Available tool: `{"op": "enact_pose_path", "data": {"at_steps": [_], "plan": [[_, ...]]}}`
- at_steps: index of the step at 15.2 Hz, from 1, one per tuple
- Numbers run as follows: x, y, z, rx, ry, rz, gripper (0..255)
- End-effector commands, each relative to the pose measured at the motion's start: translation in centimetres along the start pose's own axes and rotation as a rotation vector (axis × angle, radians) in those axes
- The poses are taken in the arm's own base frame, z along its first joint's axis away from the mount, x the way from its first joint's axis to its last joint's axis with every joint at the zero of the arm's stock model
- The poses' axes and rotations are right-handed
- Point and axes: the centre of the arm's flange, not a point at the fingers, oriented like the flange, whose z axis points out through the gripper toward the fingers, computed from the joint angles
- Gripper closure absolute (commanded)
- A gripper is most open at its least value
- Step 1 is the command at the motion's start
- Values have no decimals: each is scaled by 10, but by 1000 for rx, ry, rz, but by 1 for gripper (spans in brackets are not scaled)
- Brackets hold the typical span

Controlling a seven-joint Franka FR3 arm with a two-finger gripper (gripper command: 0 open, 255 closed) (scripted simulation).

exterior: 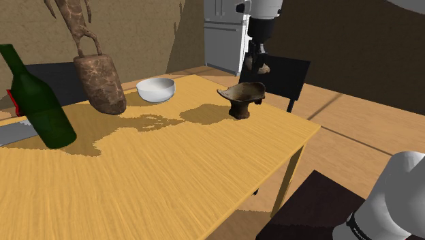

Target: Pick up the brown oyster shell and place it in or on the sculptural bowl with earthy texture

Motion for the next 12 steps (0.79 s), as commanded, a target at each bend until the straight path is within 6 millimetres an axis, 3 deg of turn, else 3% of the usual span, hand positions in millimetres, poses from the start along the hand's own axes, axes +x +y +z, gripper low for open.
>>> {"op": "enact_pose_path", "data": {"at_steps": [1, 5, 12], "plan": [[1, 25, 3, -1, -1, -1, 255], [0, 75, 10, -1, -1, -1, 255], [-1, 70, 47, -1, -1, -1, 255]]}}
